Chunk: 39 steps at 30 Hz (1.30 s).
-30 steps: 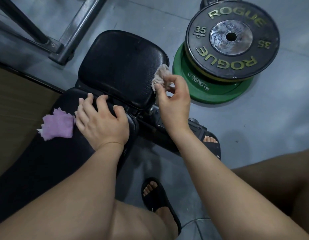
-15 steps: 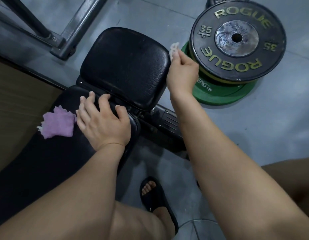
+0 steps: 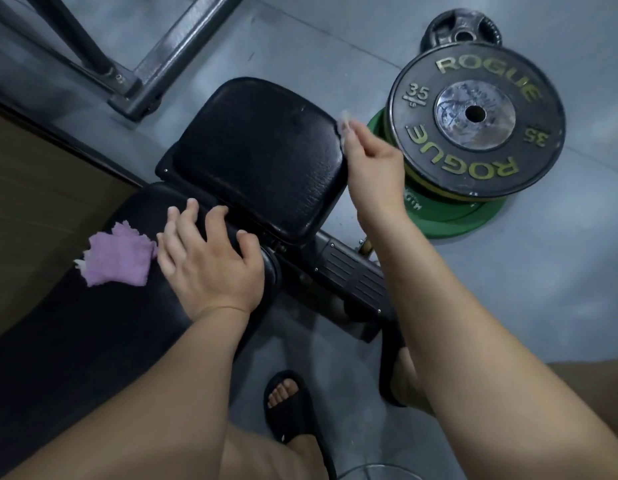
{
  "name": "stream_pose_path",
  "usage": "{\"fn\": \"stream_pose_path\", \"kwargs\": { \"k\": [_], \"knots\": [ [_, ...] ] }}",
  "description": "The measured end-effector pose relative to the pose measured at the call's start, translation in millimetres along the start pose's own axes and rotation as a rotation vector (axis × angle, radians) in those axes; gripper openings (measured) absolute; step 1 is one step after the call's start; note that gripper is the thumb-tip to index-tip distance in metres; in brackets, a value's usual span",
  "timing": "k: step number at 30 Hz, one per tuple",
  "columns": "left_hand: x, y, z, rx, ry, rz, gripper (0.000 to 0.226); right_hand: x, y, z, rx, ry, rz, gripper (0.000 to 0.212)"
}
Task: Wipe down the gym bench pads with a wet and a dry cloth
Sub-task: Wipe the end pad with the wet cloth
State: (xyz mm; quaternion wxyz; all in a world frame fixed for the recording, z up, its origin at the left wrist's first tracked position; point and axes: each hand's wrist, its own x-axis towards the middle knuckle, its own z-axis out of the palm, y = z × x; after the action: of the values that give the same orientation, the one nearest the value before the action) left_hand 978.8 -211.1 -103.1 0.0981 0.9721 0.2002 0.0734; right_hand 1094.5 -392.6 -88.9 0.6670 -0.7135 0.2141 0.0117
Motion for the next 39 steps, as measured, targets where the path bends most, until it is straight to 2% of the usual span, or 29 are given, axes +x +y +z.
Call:
{"fn": "stream_pose_path", "kwargs": {
  "k": [4,9,14,17,22,25,28,31,34,36,39],
  "knots": [
    [0,0,-1,-0.002,-0.012,-0.01,0.046,7,-3,-1,-0.27,-0.05,-0.131,0.028],
    [0,0,-1,0.003,-0.015,-0.013,0.047,53,-43,18,-0.647,-0.338,-0.304,0.031],
    [1,0,-2,0.002,-0.016,-0.016,0.046,-5,-8,-5,-0.841,-0.198,-0.604,0.021],
    [0,-1,-2,0.0,-0.015,-0.016,0.047,-23,2,-2,-0.872,-0.146,-0.631,0.024],
    [1,-1,-3,-0.004,-0.01,-0.011,0.047,24,-25,33,-0.993,-0.253,-0.65,0.038],
    [2,-1,-3,-0.003,-0.01,-0.003,0.046,-8,-5,23,-1.012,-0.221,-0.771,0.041],
    [2,-1,-3,0.002,-0.007,-0.004,0.045,-46,11,14,-0.958,-0.255,-0.779,0.036],
    [2,-1,-3,-0.002,-0.004,-0.004,0.045,-9,-4,43,-1.044,-0.275,-0.759,0.048],
    [2,-2,-3,-0.003,-0.003,-0.008,0.046,24,-22,69,-1.142,-0.369,-0.745,0.057],
    [2,-2,-2,0.005,-0.003,-0.001,0.046,21,-20,61,-1.157,-0.383,-0.786,0.054],
    [3,-1,-2,0.008,0.001,0.004,0.045,-1,-5,24,-1.091,-0.287,-0.838,0.038]
  ]
}}
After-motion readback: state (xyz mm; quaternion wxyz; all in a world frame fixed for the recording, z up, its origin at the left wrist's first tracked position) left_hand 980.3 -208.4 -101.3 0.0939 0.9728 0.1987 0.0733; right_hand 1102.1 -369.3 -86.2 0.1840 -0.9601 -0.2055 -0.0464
